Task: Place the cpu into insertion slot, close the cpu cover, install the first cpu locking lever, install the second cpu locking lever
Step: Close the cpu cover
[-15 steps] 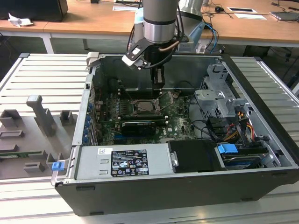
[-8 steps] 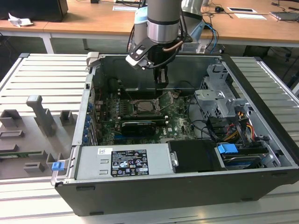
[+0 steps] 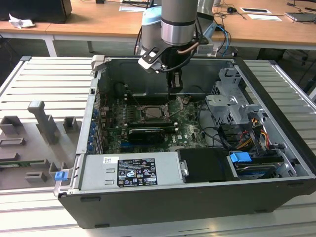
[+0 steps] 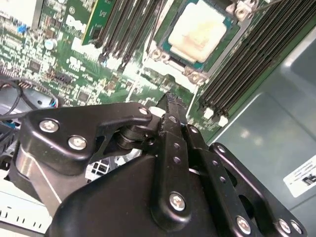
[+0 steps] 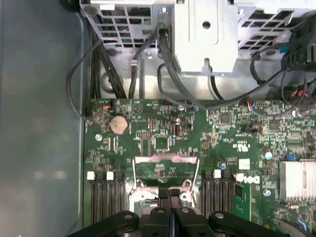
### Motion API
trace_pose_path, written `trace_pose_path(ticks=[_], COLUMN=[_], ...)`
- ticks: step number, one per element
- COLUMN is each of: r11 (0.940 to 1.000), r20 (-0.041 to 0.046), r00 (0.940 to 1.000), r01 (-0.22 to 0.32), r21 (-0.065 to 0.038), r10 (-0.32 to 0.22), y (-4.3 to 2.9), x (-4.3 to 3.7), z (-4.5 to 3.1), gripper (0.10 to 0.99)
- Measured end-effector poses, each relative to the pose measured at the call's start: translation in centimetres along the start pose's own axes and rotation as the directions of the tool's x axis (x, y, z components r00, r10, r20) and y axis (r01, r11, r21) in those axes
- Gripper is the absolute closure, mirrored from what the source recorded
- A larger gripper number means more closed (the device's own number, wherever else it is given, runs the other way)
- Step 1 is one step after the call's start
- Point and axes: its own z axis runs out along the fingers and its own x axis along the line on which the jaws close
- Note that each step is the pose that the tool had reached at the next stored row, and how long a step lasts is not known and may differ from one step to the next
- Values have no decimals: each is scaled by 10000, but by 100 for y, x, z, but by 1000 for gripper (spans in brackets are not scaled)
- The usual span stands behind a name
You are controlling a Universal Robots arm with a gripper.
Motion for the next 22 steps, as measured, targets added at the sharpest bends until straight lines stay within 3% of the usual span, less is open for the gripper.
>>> trace_pose_path(ticks=[3, 17, 22], r11=[10000, 10000, 10000], r20=[-1, -3, -2], r00=[10000, 10000, 10000], r01=[4, 44, 47], r21=[0, 0, -1], r10=[-4, -44, -47], y=[120, 285, 393], x=[0, 7, 11], z=[11, 63, 82], gripper=[980, 980, 980])
